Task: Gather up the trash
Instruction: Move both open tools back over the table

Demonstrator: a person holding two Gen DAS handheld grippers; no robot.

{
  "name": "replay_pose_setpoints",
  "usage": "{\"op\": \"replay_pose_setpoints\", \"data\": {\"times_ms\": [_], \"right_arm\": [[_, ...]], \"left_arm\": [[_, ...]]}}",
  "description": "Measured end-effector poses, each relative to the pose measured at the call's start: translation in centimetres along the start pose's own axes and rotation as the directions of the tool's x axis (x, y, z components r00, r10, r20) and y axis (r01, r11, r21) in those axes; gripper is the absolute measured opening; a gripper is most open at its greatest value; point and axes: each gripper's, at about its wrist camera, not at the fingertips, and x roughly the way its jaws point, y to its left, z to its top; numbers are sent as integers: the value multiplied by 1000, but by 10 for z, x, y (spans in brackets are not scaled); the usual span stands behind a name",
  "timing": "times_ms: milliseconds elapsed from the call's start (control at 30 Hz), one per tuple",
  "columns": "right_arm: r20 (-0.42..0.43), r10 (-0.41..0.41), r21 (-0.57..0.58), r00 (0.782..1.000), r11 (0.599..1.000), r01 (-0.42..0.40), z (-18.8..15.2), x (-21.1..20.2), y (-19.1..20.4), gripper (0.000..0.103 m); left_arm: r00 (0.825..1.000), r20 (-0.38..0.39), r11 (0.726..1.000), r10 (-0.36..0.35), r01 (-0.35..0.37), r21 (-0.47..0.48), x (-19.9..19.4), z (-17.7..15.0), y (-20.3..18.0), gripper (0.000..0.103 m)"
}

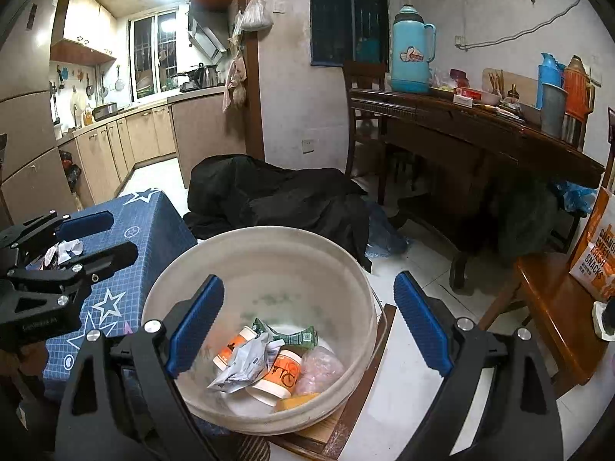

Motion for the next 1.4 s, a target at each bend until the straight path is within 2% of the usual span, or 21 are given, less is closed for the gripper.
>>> {"op": "replay_pose_setpoints", "data": {"times_ms": [400, 467, 567, 600, 633, 700, 767, 867, 900, 933, 967, 1000, 1067, 1100, 1200, 1267, 1333, 1400], "right_arm": [[24, 5, 3, 1000, 1000, -5, 2, -10, 9, 87], [39, 32, 25, 999, 999, -33, 0, -16, 12, 87], [61, 95, 66, 994, 993, -99, -5, -22, 21, 88], [71, 123, 90, 990, 988, -129, -7, -22, 24, 93], [80, 155, 114, 985, 980, -164, -9, -23, 27, 97], [60, 246, 166, 968, 953, -252, -12, -16, 34, 98], [22, 299, 200, 954, 933, -298, -14, -7, 43, 98], [-40, 380, 233, 924, 903, -361, -20, 6, 66, 98], [-66, 422, 244, 904, 885, -396, -23, 10, 75, 98], [-74, 443, 257, 893, 874, -413, -26, 13, 82, 98], [-78, 458, 269, 885, 865, -424, -29, 15, 89, 98], [-93, 478, 277, 873, 855, -438, -33, 19, 98, 98], [-130, 494, 279, 859, 850, -447, -41, 25, 116, 98], [-143, 495, 281, 857, 851, -444, -46, 29, 126, 98], [-195, 490, 282, 850, 858, -430, -60, 37, 155, 98], [-221, 493, 270, 842, 860, -433, -68, 36, 169, 98], [-255, 497, 230, 830, 864, -447, -75, 36, 187, 98], [-266, 490, 185, 830, 871, -455, -81, 33, 197, 98]], "left_arm": [[999, 10, 999, 45, -45, 1, -18, -9, 5, 63], [998, 15, 998, 61, -61, 0, -25, -14, 6, 64], [997, 28, 997, 77, -77, -10, -41, -29, 14, 72], [996, 35, 996, 82, -81, -23, -49, -37, 19, 75], [996, 38, 996, 82, -80, -40, -57, -46, 25, 75], [996, 30, 993, 79, -77, -85, -69, -61, 39, 77], [995, 15, 987, 101, -99, -129, -81, -77, 56, 80], [977, -34, 952, 210, -212, -222, -102, -107, 90, 82], [966, -67, 928, 248, -257, -271, -113, -122, 108, 82], [953, -92, 902, 289, -303, -307, -123, -134, 122, 84], [941, -108, 882, 321, -338, -328, -130, -142, 131, 92], [916, -131, 842, 379, -400, -362, -143, -156, 148, 98], [878, -170, 782, 447, -476, -401, -162, -175, 170, 98], [856, -204, 744, 475, -514, -427, -172, -187, 184, 98], [816, -288, 662, 502, -576, -480, -188, -212, 215, 98], [811, -306, 645, 499, -583, -495, -193, -220, 226, 98], [816, -321, 662, 481, -578, -478, -189, -224, 229, 98], [806, -334, 667, 488, -592, -453, -180, -227, 230, 98]]}}
